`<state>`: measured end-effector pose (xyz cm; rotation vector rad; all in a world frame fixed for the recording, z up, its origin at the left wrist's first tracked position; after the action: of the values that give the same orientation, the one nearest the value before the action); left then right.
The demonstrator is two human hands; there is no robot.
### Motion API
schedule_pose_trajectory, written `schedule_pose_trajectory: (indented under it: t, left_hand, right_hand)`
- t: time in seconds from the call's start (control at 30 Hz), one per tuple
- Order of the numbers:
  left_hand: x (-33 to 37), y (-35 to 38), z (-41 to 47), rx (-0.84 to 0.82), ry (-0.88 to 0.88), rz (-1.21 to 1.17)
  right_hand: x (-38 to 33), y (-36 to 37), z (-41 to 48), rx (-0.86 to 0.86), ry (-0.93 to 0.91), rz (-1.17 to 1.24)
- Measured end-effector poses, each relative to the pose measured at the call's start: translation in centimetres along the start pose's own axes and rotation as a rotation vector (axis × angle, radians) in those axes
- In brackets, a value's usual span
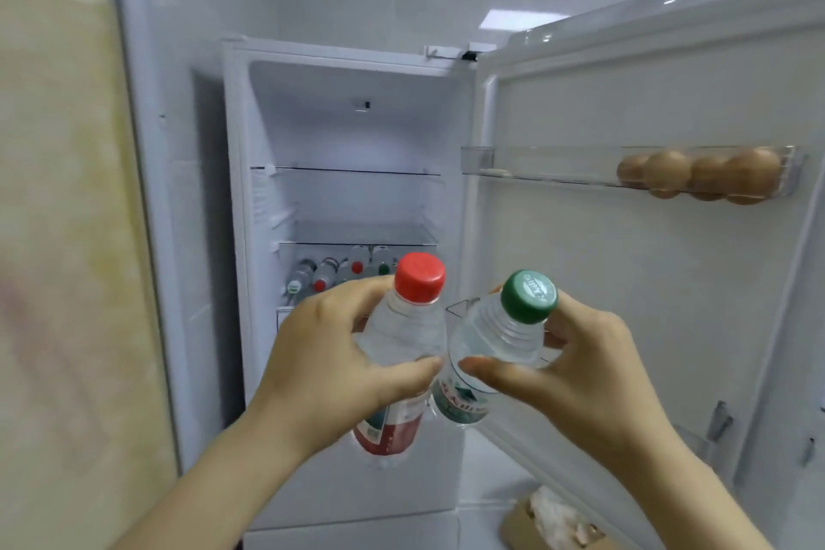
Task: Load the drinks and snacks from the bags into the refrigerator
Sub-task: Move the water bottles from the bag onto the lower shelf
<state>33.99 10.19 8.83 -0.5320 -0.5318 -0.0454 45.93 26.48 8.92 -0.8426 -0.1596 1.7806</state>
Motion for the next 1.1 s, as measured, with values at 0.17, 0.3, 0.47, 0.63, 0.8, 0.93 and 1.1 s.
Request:
schedule_pose_trajectory:
  t: [0.17, 0.3, 0.47, 0.63, 0.8, 0.93, 1.1]
  left_hand:
    - [-5.1, -1.3, 1.9, 0.022, -0.025, 0.034]
    - [-10.2, -2.3, 4.1, 0.014, -0.067, 0.016]
    - [-16.1, -2.7, 7.4, -0.002, -0.072, 0.027]
    - [-21.3, -1.8, 9.8, -0.040, -0.107, 0.016]
    - [-25.2, 0.4, 12.3, -0.062, -0.149, 0.012]
    - [-27.7, 2.1, 14.8, -0.041, -0.166, 0.047]
    - [-30.2, 4.4, 17.5, -0.021, -0.174, 0.090]
  right_hand:
    - [0.7, 4.8, 3.3, 0.003, -0.035, 0.035]
    - [1.6, 9.3, 6.7, -0.012, -0.021, 0.053]
    - [3.6, 14.1, 10.3, -0.007, 0.031, 0.051]
    - [6.6, 17.4, 12.6, 0.029, 0.080, 0.012]
    - [10.2, 19.4, 15.1, 0.045, 0.107, -0.009]
    - [13.5, 21.2, 17.7, 0.060, 0.106, 0.020]
    - [16.9, 23.1, 20.7, 0.090, 0.066, 0.131]
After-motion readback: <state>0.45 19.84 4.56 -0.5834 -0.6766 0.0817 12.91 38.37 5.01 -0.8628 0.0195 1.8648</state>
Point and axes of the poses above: each hand's wrist, its own z-axis towards the middle knuckle, its own y-axis out of the palm, x = y × z, the point moved 5 cm from there along z, towards the middle knuckle, and after that the axes turned 1 degree about x, right-handed, at the moved point
